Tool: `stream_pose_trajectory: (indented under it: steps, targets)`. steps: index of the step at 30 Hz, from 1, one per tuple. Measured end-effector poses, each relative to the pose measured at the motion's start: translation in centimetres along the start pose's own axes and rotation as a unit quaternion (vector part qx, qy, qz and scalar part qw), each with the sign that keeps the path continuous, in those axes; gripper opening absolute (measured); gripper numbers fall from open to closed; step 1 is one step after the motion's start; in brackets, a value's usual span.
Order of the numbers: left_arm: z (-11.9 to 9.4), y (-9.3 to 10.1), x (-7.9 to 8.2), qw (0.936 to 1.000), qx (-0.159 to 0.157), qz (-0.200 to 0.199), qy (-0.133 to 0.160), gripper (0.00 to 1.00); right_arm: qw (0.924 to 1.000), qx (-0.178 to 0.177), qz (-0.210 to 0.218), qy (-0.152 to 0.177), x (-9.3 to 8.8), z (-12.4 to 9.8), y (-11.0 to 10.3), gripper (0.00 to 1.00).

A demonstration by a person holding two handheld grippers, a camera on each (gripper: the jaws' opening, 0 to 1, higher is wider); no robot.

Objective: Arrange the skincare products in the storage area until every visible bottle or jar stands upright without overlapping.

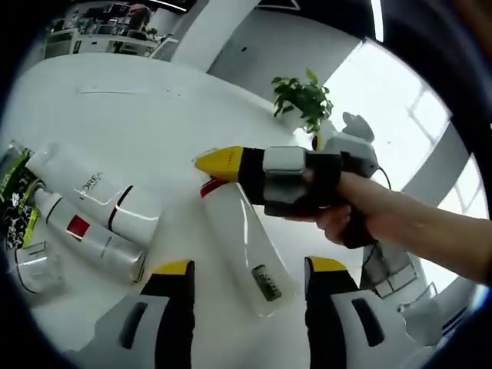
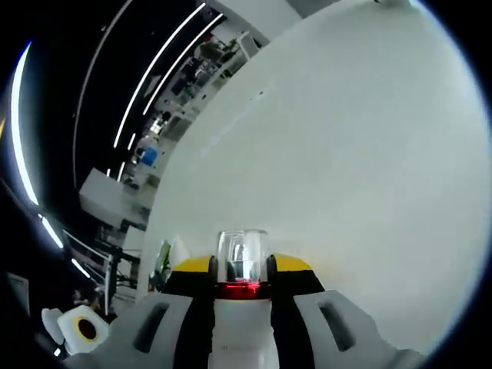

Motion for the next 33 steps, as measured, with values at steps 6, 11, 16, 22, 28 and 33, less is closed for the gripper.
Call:
stream_pose_trajectory:
  steps: [6,11,16,22,28,33]
  targets:
    - [1.0,0.2,0.0,0.9999,0.007,0.002,-0.008,0.37,1.0,0.0,0.001,0.003,0.1,0.0,0.0,0.26]
    - [1.7,0.1,0.3,0.9999,0.004,-0.001,-0.014,0.34,1.0,0.0,0.002,0.005,0.1,0.1,0.1,0.26]
    - [1.9,0.6,-0.2,0.9995,-0.006,-0.023,-0.021,0.3,0.9999,0.001,0.004,0.009,0.1,0.1,0.1,0.26]
    - [2.0,0.5,-0.1,0.9995,-0.013,-0.022,-0.018,0.29,1.0,-0.001,0.003,0.008,0.2,0.0,0.2,0.26]
    - [1.7,0.7,0.5,0.9999,-0.011,-0.004,0.007,0.26,0.9995,0.018,-0.001,0.025,1.4,-1.0,-0.6,0.25]
    - [1.8,1.0,1.4,0.999,-0.009,0.033,0.029,0.24,0.9971,0.034,-0.044,0.051,2.7,-2.2,-2.0,0.25]
Point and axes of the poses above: the point that each gripper's makers call its tool centre point, and the gripper's own axes: z roughly forward along the fingers, y roughly to its right, x roughly out of its top, the point moved 2 cm from there along -z, roughly backward along the fingers, and after that the axes turned 3 degrees about x, right-handed, at the moved point
